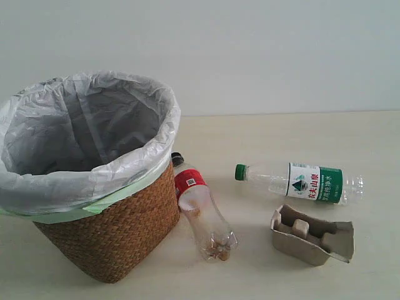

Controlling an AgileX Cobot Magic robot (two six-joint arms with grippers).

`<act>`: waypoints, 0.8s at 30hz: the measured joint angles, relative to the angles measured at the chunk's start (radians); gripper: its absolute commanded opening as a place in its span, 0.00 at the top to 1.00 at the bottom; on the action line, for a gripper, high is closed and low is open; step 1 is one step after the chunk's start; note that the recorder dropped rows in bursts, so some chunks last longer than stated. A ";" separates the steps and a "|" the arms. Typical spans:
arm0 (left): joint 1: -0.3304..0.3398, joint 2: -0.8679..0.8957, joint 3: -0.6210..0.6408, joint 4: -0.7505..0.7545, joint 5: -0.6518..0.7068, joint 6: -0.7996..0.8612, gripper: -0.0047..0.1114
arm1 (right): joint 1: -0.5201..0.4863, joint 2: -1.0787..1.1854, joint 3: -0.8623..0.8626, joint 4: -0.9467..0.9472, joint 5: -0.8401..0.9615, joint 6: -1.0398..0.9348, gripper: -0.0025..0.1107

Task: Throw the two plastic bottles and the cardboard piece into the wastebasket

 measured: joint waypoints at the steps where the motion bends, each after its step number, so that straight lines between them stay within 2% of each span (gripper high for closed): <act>1: 0.000 0.000 0.000 0.000 0.000 0.000 0.93 | 0.000 0.000 0.000 0.000 0.000 0.000 0.94; 13: 0.000 0.000 0.000 0.000 0.000 0.000 0.93 | 0.000 0.000 0.000 0.013 0.000 0.012 0.94; 24: 0.000 0.000 0.000 0.000 0.000 0.000 0.93 | 0.000 0.000 0.000 0.250 -0.026 0.470 0.94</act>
